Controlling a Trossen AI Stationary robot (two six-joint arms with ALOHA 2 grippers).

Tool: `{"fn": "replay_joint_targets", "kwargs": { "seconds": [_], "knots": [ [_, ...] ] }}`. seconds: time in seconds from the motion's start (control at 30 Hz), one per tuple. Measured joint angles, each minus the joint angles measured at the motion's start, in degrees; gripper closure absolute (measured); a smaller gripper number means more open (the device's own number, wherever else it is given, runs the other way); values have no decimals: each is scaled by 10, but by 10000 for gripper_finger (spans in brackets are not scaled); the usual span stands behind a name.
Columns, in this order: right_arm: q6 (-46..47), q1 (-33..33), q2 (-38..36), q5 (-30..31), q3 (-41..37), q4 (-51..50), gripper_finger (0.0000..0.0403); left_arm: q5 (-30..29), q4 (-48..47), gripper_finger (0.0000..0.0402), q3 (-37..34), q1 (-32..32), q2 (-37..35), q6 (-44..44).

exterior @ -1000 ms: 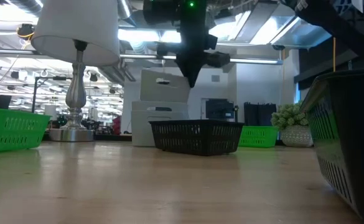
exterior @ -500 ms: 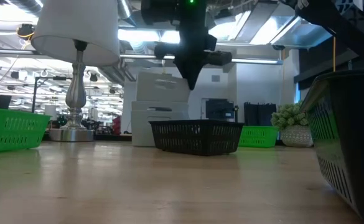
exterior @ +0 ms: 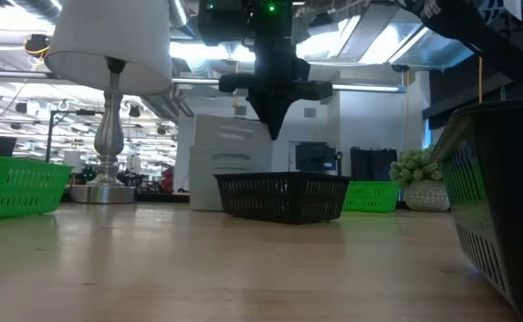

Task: Stack baskets by color
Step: Stack the bottom gray bin on the top gray bins, then stack the top right green bin on the middle green bin

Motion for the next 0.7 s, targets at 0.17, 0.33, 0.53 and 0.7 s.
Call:
{"fn": "replay_joint_targets", "kwargs": {
  "seconds": [0.17, 0.33, 0.53, 0.7],
  "knots": [
    [-2, 0, 0, 0, 0, -1, 380, 0, -10, 335, 0, 0, 0, -1],
    [-3, 1, 0, -6, 0, -1, 346, 0, -11, 335, 0, 0, 0, -2],
    [-13, 7, 0, -16, 0, -1, 339, 0, -11, 335, 0, 0, 0, -2],
    [-32, 11, 0, -13, 0, -1, 341, 0, -11, 335, 0, 0, 0, -2]
  ]
}}
